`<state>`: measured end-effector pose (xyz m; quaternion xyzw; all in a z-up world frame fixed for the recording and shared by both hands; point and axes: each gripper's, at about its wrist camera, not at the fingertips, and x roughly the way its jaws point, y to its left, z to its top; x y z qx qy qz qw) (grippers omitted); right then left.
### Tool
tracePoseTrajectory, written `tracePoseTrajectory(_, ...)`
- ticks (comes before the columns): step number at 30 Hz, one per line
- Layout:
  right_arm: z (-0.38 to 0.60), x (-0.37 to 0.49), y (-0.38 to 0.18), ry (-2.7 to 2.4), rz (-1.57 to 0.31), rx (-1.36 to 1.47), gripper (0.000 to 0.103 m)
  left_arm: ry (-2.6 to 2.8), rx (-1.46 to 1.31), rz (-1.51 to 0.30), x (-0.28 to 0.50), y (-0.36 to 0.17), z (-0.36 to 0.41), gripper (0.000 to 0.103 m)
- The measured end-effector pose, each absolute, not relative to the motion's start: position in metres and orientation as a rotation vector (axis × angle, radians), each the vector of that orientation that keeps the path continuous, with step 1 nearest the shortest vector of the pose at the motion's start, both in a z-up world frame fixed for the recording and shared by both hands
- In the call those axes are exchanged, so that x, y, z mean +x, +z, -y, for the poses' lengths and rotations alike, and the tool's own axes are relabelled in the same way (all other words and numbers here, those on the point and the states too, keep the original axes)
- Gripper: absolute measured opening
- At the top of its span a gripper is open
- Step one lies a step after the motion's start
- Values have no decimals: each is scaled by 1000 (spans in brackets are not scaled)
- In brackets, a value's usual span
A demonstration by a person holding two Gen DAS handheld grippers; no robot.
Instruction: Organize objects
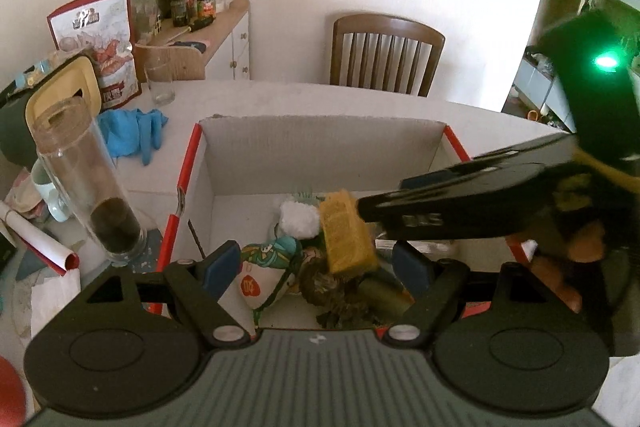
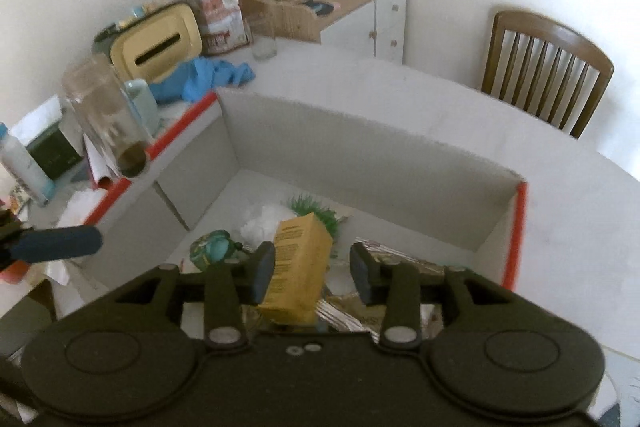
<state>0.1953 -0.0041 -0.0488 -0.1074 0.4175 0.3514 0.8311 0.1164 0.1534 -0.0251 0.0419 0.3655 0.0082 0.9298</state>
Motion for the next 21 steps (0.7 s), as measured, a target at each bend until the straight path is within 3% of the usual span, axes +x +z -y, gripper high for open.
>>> tracePoseTrajectory(16,72,151,2,741,-756,-118,46,15,109,-690,100,-3,-145,83)
tracePoseTrajectory(21,86,134,9,719,-711,-91,56,19,122,-674,94,2,-142,83)
